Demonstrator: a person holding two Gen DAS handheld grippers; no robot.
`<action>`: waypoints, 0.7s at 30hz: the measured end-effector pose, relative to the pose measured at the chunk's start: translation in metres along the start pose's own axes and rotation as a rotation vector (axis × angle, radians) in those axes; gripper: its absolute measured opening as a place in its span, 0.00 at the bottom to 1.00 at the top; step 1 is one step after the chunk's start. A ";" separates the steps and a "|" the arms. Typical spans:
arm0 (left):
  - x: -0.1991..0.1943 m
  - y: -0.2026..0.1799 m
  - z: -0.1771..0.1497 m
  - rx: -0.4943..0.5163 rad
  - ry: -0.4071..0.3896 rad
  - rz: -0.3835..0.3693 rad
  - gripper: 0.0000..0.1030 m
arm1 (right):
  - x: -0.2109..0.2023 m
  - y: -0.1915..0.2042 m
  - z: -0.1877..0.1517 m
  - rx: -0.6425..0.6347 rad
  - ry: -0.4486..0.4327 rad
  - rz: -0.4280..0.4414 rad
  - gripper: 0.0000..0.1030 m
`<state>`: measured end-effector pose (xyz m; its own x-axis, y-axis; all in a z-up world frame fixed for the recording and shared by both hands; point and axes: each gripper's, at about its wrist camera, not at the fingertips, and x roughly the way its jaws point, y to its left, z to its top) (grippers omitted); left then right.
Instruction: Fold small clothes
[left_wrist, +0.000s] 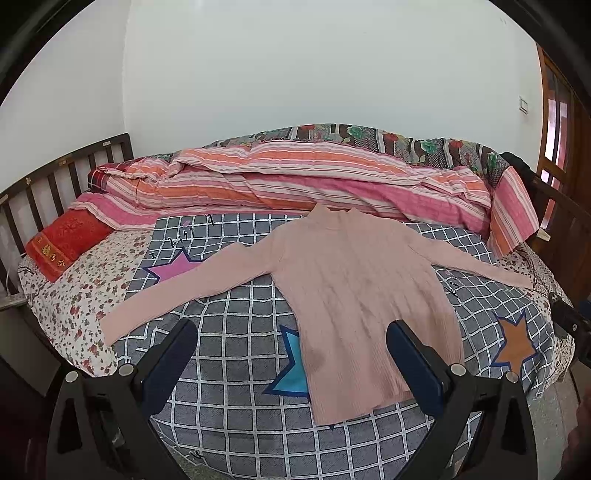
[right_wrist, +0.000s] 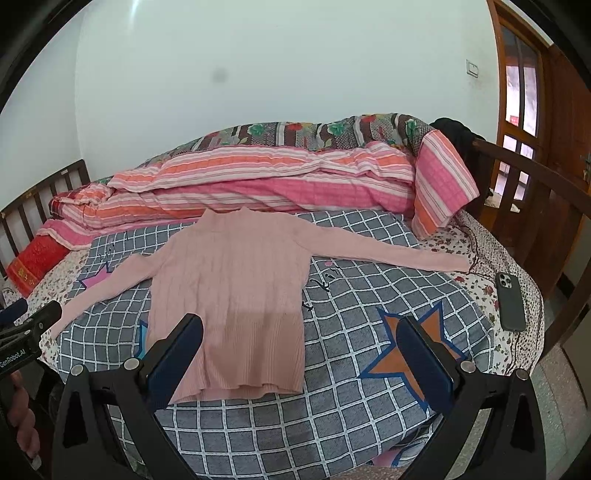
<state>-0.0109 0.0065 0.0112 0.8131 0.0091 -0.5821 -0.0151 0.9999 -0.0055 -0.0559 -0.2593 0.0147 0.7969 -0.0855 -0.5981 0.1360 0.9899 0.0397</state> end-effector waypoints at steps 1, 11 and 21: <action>0.000 0.000 0.000 -0.001 0.001 0.000 1.00 | 0.000 0.000 0.000 -0.001 -0.001 0.000 0.99; -0.001 -0.001 -0.001 0.005 -0.007 0.000 1.00 | -0.001 0.001 0.000 -0.002 -0.004 0.002 0.99; 0.000 0.000 -0.001 -0.001 -0.004 0.013 1.00 | -0.002 0.003 0.000 -0.003 -0.005 0.003 0.99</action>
<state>-0.0116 0.0063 0.0107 0.8152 0.0221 -0.5788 -0.0262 0.9997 0.0014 -0.0575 -0.2562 0.0163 0.8005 -0.0829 -0.5936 0.1317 0.9905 0.0393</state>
